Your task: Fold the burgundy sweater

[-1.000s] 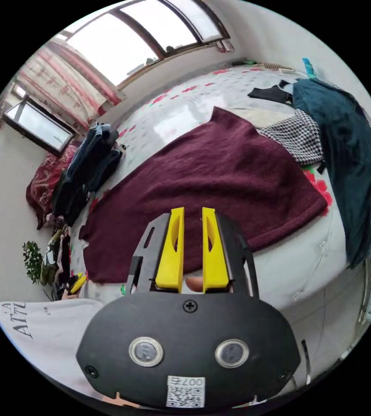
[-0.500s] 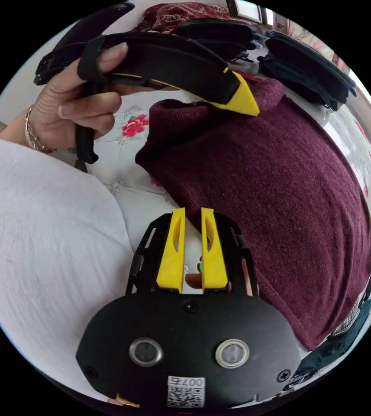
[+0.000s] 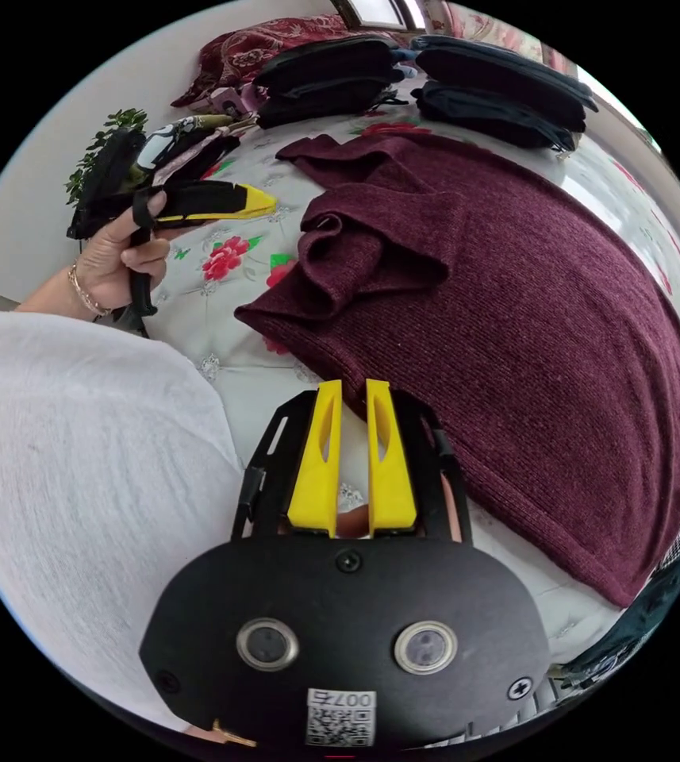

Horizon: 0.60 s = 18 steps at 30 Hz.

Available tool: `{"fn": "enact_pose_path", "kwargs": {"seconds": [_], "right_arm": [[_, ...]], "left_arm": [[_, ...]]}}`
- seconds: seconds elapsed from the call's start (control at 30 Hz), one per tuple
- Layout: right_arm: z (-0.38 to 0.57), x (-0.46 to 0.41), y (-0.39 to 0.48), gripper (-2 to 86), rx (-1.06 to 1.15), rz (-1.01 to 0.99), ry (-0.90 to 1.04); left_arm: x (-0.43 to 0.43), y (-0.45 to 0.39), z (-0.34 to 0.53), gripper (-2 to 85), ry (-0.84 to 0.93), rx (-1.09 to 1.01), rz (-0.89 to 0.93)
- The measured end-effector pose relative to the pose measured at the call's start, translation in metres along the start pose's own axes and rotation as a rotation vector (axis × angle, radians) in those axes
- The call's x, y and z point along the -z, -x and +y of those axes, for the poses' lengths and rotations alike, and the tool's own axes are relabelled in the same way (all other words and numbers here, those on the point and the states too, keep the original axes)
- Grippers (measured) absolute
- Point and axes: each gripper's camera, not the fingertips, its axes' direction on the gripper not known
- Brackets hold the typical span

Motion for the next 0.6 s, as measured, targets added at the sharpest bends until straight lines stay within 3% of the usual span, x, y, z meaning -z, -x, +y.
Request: {"fn": "enact_pose_path", "kwargs": {"seconds": [0.13,0.27,0.43,0.6], "right_arm": [[0.001,-0.009,0.002,6.1,-0.006,0.007,0.003],[0.003,-0.016,0.002,5.8,-0.014,0.014,0.000],[0.007,-0.023,-0.002,5.8,-0.029,-0.001,-0.018],[0.001,-0.028,-0.006,5.8,-0.022,-0.022,0.024]], "left_arm": [[-0.043,0.007,-0.028,7.7,0.087,0.138,0.023],[-0.022,0.018,-0.029,2.4,0.064,0.193,0.094],[0.105,0.033,0.020,0.4,-0.072,0.093,-0.110],[0.163,0.062,0.065,-0.6,-0.039,0.137,-0.269]]}}
